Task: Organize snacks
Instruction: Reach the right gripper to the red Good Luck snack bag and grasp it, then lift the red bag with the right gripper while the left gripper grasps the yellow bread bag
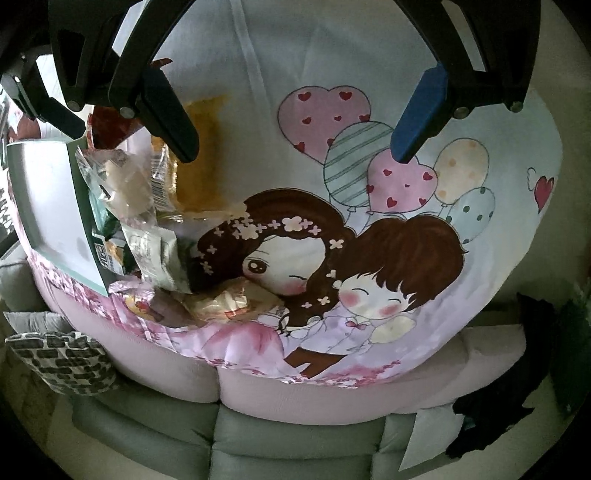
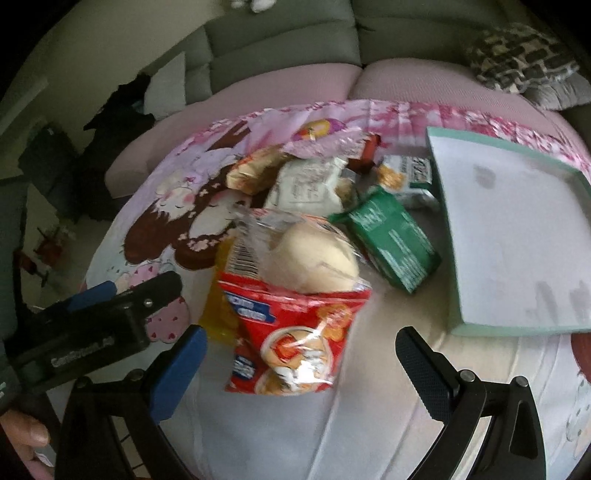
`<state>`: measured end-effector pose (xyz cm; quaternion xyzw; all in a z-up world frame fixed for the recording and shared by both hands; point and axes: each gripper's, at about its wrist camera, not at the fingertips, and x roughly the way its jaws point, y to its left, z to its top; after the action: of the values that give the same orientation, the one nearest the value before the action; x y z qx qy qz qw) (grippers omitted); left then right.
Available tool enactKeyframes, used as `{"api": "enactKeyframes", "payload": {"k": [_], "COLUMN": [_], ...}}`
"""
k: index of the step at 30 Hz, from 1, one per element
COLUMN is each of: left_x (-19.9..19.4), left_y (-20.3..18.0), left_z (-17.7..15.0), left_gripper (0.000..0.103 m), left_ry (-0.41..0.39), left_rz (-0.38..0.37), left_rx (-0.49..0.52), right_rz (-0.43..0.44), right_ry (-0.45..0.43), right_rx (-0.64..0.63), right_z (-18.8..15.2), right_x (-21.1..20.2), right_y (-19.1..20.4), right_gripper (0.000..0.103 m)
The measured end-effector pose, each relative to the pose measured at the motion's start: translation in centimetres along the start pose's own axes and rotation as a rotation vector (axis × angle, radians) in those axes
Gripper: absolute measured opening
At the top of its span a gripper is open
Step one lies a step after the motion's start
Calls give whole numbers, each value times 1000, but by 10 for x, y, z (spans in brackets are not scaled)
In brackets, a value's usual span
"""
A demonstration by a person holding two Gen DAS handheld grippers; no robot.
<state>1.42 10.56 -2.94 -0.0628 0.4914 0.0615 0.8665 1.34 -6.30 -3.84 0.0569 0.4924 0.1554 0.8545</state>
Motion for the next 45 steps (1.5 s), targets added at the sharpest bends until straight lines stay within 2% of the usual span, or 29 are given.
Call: {"api": "enactKeyframes", "payload": {"k": [4, 7, 11, 22, 32, 35, 41, 45], "left_x": [0, 2, 1, -4, -7, -4, -4, -3], "left_y": [3, 3, 1, -7, -14, -16, -24, -32], "left_z": [1, 1, 1, 2, 2, 3, 3, 3], "left_gripper": [103, 103, 103, 103, 103, 103, 103, 103], "left_ry": [7, 17, 22, 7, 2, 19, 19, 25], "left_rz": [-1, 4, -15, -55, -66, -44, -61, -61], "left_rx": [-11, -14, -11, 1, 13, 9, 27, 55], "right_rz": [16, 26, 86, 110, 84, 67, 38, -12], "right_ry": [-1, 2, 20, 31, 6, -14, -58, -88], "right_rx": [18, 52, 71, 79, 100, 98, 126, 170], "right_z": [0, 0, -1, -3, -3, -1, 3, 3], "right_x": [2, 2, 3, -3, -22, -32, -48, -54], "right_y": [-2, -8, -11, -11, -20, -23, -37, -51], "right_gripper": [92, 81, 64, 60, 59, 59, 59, 59]}}
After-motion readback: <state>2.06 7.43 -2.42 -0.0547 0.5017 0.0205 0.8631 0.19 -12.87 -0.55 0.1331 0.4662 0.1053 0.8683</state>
